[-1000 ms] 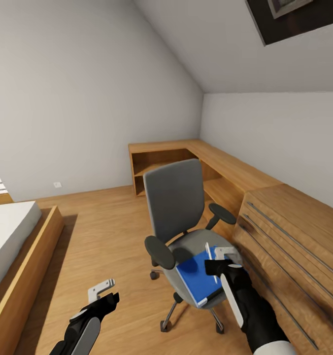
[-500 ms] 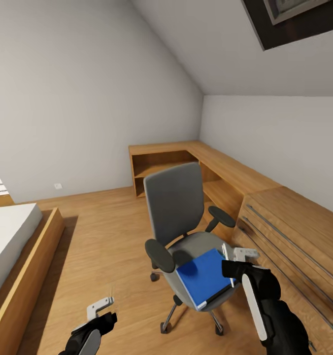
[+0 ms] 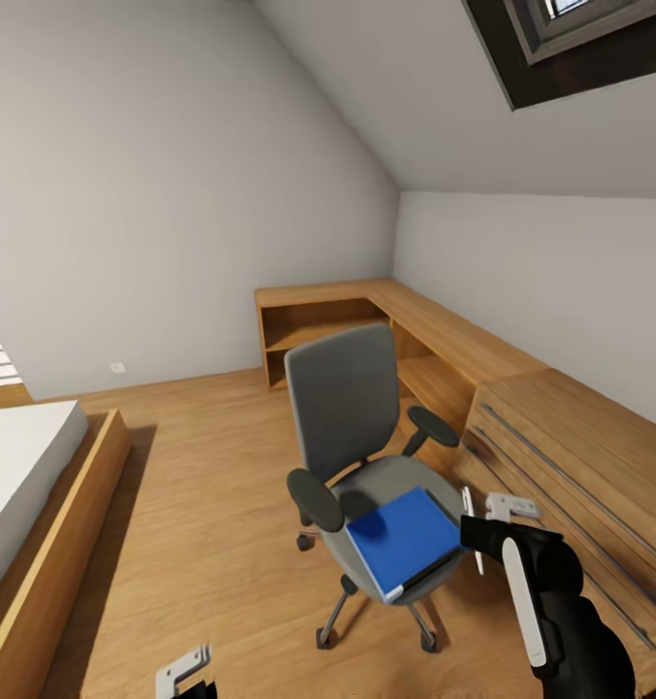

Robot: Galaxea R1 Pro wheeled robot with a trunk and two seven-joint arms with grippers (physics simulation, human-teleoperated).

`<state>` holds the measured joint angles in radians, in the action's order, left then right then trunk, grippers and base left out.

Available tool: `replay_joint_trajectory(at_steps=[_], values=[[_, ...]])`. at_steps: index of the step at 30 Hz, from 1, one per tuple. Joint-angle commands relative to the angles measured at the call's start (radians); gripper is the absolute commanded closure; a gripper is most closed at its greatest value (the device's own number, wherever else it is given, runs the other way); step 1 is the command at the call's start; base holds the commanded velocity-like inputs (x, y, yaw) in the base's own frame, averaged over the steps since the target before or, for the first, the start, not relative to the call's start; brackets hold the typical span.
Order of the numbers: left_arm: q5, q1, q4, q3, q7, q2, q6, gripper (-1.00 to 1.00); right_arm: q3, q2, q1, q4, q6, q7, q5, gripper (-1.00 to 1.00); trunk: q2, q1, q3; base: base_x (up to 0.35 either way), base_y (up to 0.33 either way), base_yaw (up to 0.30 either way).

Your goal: In the bedroom, organize the workspace by keeping the computer under the desk, ensuring the monitor is on the desk, placing the keyboard on the desk next to the monitor, placing the mouse on the desk next to the keyboard, moving the folder from the swivel chair onto the desk next to the mouse, stacking the notebook on top of the folder with the pen on top of the notebook, and positioning the swivel chair next to the desk.

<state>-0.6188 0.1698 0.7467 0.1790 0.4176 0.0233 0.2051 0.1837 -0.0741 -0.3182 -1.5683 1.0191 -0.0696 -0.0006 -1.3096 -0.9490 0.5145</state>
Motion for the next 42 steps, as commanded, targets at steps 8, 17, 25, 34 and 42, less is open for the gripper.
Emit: replay_joint_trajectory(at_steps=[8, 17, 25, 34, 42], values=[[-0.008, 0.0, -0.003, 0.017, 0.009, 0.002, -0.026, -1.0, 0.002, 0.0, -0.001, -0.001, -0.003, 0.002, -0.002, 1.0, 0.056, 0.031, -0.027, -0.171, 0.0, -0.13], [-0.008, 0.0, -0.034, 0.08, 0.012, 0.001, -0.06, -1.0, 0.046, 0.0, -0.001, -0.001, -0.004, 0.004, -0.002, 1.0, 0.119, 0.066, -0.059, -0.011, 0.0, -0.267], [-0.007, 0.0, -0.084, 0.104, 0.012, 0.0, -0.068, -1.0, 0.058, 0.0, -0.001, -0.001, -0.004, 0.002, -0.002, 1.0, 0.175, 0.096, -0.081, 0.0, 0.0, -0.274], [-0.006, 0.0, -0.087, 0.138, 0.014, 0.0, -0.137, -1.0, 0.057, -0.001, -0.001, -0.001, -0.004, 0.002, -0.002, 1.0, 0.238, 0.131, -0.108, 0.0, 0.0, -0.028], [-0.006, 0.0, -0.084, 0.146, 0.014, -0.001, -0.141, -1.0, 0.051, -0.002, -0.001, -0.001, -0.009, 0.003, -0.002, 1.0, 0.294, 0.162, -0.133, 0.0, 0.0, 0.0]])
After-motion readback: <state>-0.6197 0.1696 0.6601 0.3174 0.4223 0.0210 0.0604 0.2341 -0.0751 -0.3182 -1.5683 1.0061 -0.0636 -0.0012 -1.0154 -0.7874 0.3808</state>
